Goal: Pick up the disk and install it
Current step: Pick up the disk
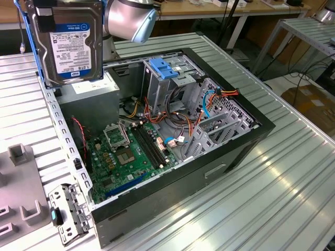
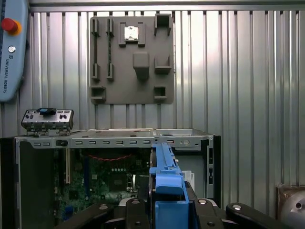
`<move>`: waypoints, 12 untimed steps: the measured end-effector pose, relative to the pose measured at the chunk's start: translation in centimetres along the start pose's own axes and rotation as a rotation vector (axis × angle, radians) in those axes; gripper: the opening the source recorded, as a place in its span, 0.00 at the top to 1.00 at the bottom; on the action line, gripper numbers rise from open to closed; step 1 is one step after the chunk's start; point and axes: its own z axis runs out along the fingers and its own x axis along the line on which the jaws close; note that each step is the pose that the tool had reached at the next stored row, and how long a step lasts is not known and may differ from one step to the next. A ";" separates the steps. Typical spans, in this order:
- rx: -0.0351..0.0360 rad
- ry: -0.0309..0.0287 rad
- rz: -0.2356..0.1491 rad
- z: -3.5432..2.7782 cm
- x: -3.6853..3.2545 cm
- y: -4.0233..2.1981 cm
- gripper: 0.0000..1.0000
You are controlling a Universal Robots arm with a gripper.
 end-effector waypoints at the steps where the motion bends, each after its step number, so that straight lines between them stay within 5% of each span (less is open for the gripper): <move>1: -0.0001 0.0001 0.000 0.00 0.00 -0.31 0.63; 5: -0.0004 0.0000 0.000 0.01 0.07 -1.23 0.63; 12: -0.0002 0.0001 0.000 0.06 1.11 -1.92 0.63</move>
